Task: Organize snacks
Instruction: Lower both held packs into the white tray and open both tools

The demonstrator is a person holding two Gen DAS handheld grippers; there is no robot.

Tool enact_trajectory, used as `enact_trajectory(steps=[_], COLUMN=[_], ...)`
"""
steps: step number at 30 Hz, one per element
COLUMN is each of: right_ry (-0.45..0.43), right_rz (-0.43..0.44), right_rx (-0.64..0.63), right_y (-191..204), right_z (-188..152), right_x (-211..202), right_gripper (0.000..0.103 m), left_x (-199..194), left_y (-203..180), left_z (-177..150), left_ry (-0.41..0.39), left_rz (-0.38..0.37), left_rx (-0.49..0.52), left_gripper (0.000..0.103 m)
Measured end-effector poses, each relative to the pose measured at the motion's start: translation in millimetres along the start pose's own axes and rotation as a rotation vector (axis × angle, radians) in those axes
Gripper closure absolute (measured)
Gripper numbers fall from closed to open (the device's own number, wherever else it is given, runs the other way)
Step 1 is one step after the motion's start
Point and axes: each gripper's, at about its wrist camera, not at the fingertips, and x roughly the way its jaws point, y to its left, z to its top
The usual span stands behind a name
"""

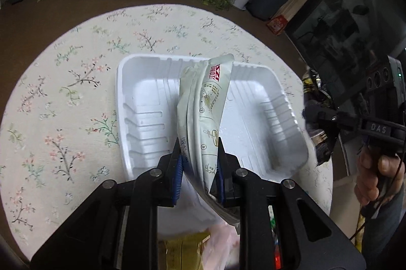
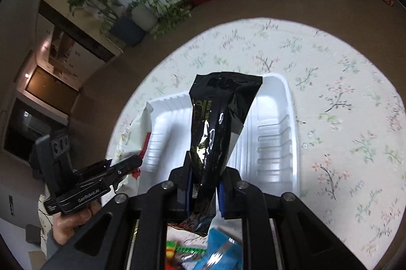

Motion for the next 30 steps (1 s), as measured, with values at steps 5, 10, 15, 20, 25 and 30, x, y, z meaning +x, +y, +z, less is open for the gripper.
enact_trajectory(steps=[5,10,15,20,25,30], right_ry=[0.055,0.089,0.089,0.058,0.008,-0.128], right_rz=[-0.043,-0.093,-0.119,-0.124,-0.07,-0.017], right_rx=[0.012,-0.008,-0.019,-0.027,-0.008,-0.073], right_y=[-7.7,-10.9,-12.8,-7.1,-7.5,5.9], right_z=[10.9,5.9,2.5,-0.4,-3.4,-32.0], right_x=[42.1,63.3,70.4,57.6,24.2,-45.6], right_gripper=[0.086,0.085,0.082,0.055,0.045,0.028], left_x=[28.9,52.4,59.2,60.4,16.2,-55.2], left_y=[-0.3,-0.8,-0.7,-2.2,-12.0,-27.9], left_z=[-3.1,-6.7,-3.7,4.1,-0.5,-36.8], left_ry=[0.025,0.056,0.045,0.051,-0.034,-0.185], left_rz=[0.049,0.09,0.111,0.104,0.077,0.051], left_rx=[0.012,0.008,0.009,0.002,0.026,0.143], left_gripper=[0.083,0.083,0.083,0.075,0.03,0.0])
